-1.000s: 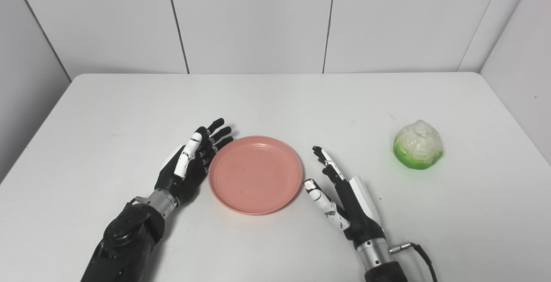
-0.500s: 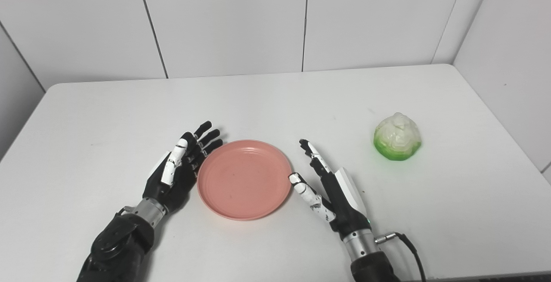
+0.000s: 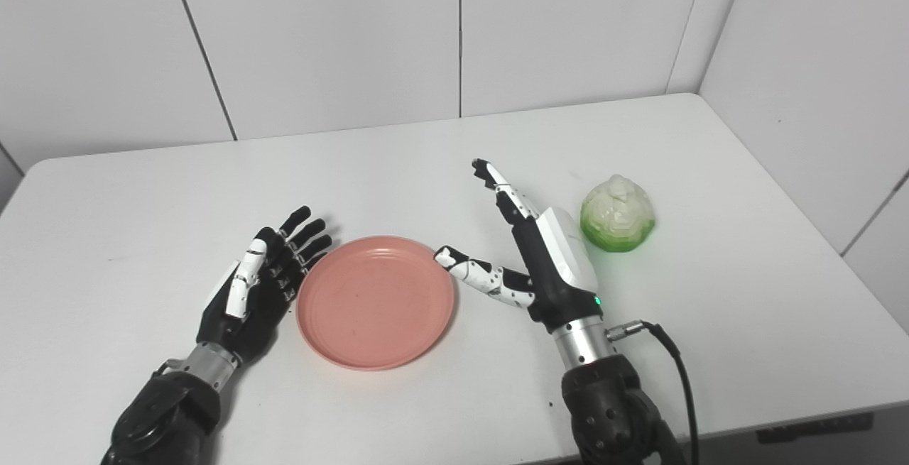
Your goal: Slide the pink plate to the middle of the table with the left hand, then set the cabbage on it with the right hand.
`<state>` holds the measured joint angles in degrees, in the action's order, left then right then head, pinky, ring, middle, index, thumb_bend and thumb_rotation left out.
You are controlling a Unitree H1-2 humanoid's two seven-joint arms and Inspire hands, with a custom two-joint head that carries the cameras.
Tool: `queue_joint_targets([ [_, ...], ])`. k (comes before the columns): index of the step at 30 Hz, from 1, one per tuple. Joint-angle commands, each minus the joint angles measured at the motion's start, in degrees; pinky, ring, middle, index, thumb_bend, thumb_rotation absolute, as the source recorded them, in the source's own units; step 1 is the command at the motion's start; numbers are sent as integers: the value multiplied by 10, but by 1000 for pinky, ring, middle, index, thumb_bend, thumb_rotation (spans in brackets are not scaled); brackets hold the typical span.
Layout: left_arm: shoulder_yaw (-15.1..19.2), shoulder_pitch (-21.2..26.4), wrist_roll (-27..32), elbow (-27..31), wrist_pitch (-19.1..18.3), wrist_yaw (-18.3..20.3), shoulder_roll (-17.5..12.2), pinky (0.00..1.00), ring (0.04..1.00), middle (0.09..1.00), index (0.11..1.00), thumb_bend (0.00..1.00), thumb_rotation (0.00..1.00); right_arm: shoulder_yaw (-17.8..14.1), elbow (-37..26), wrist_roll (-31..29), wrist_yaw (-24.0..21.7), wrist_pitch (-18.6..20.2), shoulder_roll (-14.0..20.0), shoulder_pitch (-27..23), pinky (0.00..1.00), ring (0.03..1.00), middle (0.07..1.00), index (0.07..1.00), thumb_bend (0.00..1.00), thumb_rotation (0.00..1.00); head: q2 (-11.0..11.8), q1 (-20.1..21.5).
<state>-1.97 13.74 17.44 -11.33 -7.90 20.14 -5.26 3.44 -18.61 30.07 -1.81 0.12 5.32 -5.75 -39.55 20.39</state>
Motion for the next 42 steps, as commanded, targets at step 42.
queue_joint_targets([
  [42, 33, 9, 6, -159, 60, 60, -41, 869, 894, 909, 900, 502, 986, -121, 25, 154, 52, 139, 96, -57, 729, 898, 991, 1000, 1000, 604, 46, 82],
])
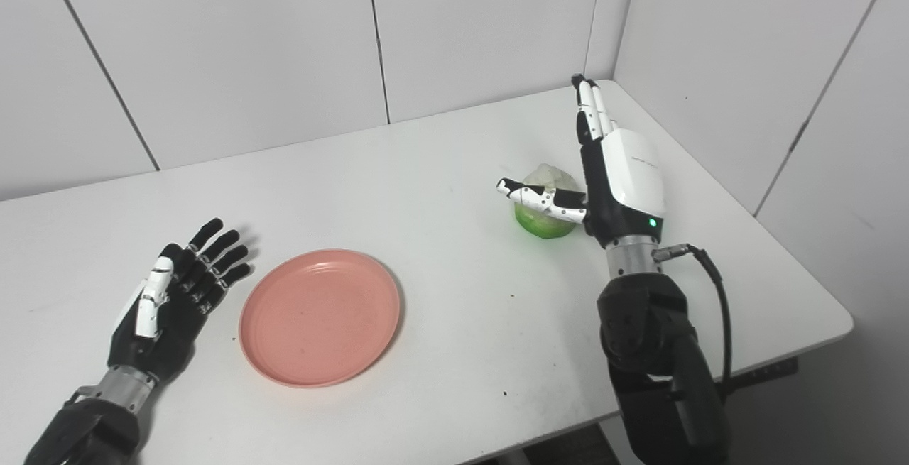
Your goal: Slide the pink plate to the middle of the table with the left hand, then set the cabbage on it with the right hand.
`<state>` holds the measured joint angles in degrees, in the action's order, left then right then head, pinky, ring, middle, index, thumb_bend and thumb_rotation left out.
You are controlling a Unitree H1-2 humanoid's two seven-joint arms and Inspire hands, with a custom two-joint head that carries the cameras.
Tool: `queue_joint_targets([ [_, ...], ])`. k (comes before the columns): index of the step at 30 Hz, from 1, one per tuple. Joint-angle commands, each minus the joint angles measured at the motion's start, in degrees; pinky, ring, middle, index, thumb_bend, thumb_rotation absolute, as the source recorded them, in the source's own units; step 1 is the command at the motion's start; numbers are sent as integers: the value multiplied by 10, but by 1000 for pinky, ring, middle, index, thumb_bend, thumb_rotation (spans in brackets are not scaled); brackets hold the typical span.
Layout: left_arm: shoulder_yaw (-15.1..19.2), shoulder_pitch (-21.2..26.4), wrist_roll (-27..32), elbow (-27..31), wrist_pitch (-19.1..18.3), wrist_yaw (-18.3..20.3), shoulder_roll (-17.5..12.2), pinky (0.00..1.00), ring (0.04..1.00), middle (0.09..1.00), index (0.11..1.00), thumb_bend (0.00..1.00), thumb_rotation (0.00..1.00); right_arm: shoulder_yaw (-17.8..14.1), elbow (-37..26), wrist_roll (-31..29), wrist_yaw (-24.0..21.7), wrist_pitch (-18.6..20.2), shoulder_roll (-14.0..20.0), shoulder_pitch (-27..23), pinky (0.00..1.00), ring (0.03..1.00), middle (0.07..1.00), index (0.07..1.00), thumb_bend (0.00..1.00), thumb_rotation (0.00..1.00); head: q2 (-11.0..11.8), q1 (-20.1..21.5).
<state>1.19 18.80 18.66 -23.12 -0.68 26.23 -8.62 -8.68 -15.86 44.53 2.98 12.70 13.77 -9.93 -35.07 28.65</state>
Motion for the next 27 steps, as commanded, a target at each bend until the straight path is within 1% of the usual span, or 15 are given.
queue_joint_targets([
  [1, 2, -41, -6, -41, -12, -1, -8, 869, 893, 908, 899, 501, 983, 2, 2, 10, 4, 16, 13, -16, 739, 905, 991, 1000, 1000, 607, 1, -1],
  [3, 2, -41, -5, -44, -10, 2, -9, 870, 892, 906, 897, 499, 982, 4, 11, 6, 6, 21, 14, -18, 743, 909, 990, 1000, 1000, 607, 0, 2],
  [6, 3, -40, -4, -45, -10, 5, -10, 869, 892, 906, 898, 496, 984, 6, 21, 0, 3, 31, 16, -22, 702, 897, 996, 1000, 1000, 606, -1, 4],
  [9, 5, -39, -4, -46, -12, 5, -10, 870, 891, 905, 896, 496, 981, 11, 38, -5, 2, 39, 17, -27, 705, 902, 997, 1000, 1000, 603, -1, 5],
  [15, 8, -39, -4, -45, -16, 4, -12, 861, 885, 899, 887, 495, 974, 27, 73, -1, 2, 59, 21, -42, 760, 926, 998, 1000, 1000, 623, -5, 9],
  [20, 11, -35, 2, -55, -14, 15, -16, 869, 888, 902, 893, 486, 983, 35, 98, -1, 4, 71, 25, -57, 750, 924, 998, 1000, 1000, 615, -6, 13],
  [23, 13, -35, 3, -56, -15, 16, -17, 865, 886, 902, 893, 486, 984, 40, 115, -5, 9, 71, 29, -66, 758, 926, 998, 1000, 1000, 606, -8, 17],
  [27, 16, -33, 6, -60, -14, 21, -18, 867, 889, 904, 896, 485, 984, 45, 130, -10, 12, 73, 35, -73, 805, 951, 1000, 1000, 1000, 606, -9, 19],
])
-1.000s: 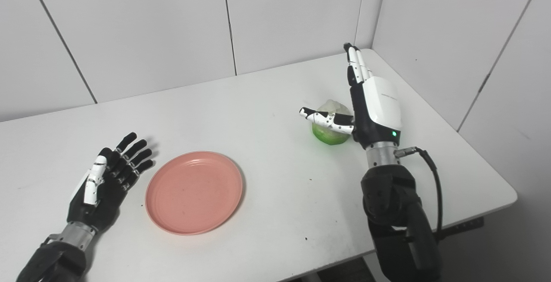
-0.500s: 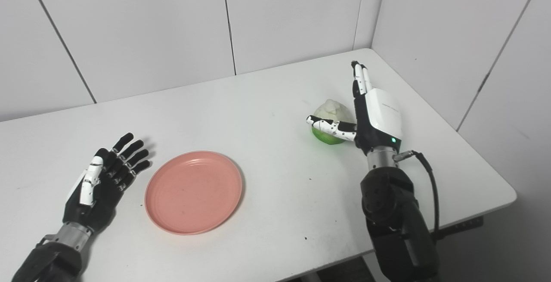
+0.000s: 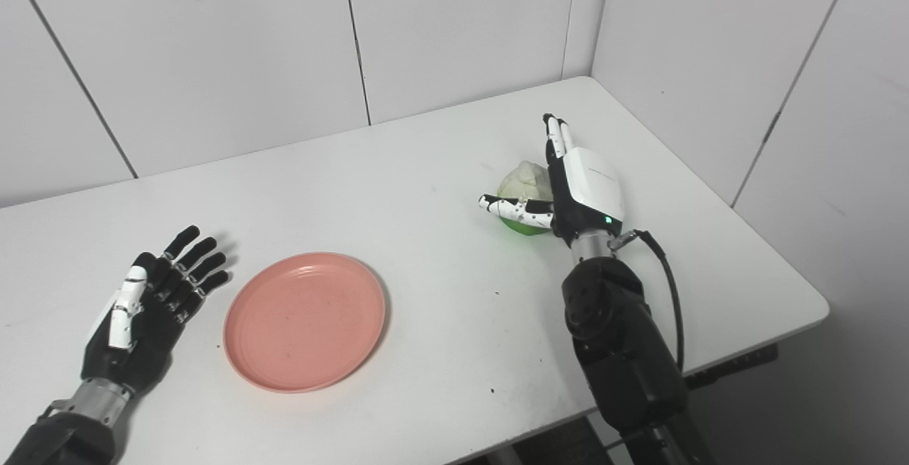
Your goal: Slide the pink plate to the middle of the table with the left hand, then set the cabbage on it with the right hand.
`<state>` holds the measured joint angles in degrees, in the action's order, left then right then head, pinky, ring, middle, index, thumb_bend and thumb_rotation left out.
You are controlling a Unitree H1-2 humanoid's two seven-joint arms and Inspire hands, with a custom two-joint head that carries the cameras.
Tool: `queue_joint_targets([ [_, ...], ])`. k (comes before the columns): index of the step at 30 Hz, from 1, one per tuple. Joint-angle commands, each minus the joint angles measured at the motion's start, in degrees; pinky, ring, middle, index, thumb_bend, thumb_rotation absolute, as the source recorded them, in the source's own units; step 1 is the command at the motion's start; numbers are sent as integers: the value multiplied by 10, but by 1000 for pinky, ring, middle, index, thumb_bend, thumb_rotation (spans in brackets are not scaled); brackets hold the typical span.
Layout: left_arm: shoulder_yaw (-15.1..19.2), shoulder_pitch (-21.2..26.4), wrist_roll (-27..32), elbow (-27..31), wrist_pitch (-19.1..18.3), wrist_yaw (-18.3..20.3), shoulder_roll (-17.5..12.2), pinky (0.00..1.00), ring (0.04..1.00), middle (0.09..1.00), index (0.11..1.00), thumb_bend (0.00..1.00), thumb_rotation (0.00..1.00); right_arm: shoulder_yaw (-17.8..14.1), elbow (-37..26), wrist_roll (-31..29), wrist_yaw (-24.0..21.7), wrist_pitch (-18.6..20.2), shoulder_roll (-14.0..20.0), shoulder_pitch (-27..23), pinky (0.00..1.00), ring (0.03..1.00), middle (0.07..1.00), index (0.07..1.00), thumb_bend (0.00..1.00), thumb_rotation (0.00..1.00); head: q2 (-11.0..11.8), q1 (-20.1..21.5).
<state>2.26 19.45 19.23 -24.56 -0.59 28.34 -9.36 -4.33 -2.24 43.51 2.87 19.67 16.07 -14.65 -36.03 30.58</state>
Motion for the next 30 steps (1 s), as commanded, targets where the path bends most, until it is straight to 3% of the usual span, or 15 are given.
queue_joint_targets([
  [1, 6, -39, 1, -47, -14, 1, -11, 867, 888, 902, 895, 485, 982, 2, -2, -2, 14, 4, 13, -28, 811, 956, 1000, 1000, 1000, 601, 0, -1],
  [30, 8, -46, 2, -22, -31, 3, -17, 866, 889, 905, 898, 484, 985, 31, 24, -29, -7, 53, 34, -42, 807, 970, 1000, 1000, 1000, 554, -19, 0],
])
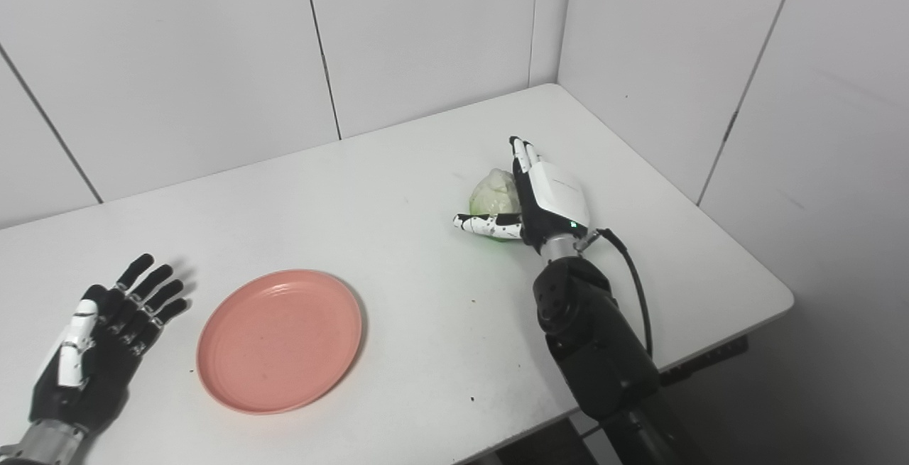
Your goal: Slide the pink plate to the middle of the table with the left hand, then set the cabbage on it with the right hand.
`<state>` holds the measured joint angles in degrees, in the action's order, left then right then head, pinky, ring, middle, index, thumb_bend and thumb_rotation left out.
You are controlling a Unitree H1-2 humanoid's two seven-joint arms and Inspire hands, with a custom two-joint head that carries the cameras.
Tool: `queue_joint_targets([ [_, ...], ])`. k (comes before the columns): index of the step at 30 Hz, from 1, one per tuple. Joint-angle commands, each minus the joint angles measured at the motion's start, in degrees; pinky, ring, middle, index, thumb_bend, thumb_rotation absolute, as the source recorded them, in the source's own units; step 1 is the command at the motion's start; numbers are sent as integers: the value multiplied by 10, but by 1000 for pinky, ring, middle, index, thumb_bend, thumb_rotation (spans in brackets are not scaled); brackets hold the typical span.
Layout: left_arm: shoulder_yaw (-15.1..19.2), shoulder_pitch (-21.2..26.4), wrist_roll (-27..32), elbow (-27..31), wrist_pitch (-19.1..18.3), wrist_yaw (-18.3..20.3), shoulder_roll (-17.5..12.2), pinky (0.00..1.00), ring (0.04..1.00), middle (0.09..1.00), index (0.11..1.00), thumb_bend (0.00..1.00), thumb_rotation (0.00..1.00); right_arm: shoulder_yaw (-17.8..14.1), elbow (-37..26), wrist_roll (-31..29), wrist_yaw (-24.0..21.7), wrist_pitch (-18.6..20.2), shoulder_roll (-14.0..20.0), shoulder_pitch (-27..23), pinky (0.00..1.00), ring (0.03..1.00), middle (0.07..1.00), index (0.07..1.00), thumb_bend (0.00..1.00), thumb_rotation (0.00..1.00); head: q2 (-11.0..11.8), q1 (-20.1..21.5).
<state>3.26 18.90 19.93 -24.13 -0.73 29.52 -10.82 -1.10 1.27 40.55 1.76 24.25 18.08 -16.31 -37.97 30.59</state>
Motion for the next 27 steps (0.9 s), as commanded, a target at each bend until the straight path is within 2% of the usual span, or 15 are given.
queue_joint_targets([
  [1, -2, -41, -4, -25, -31, -8, -3, 864, 888, 903, 897, 484, 986, 0, -11, 0, 5, 7, 14, -26, 802, 964, 999, 1000, 1000, 550, -2, 0],
  [16, 0, -42, -2, -15, -41, -8, -3, 866, 890, 907, 901, 486, 982, 20, 5, 5, 16, 5, 13, -32, 800, 909, 948, 965, 1000, 445, -5, -3],
  [25, 1, -43, 1, -12, -44, -8, -1, 863, 886, 905, 900, 480, 978, 9, 12, -3, 38, 8, 4, -32, 730, 849, 906, 917, 984, 307, -5, -3],
  [27, 0, -43, 1, -13, -43, -8, -2, 864, 887, 905, 899, 482, 975, 6, 15, 1, 47, 11, 2, -33, 655, 779, 855, 873, 948, 233, -5, -3],
])
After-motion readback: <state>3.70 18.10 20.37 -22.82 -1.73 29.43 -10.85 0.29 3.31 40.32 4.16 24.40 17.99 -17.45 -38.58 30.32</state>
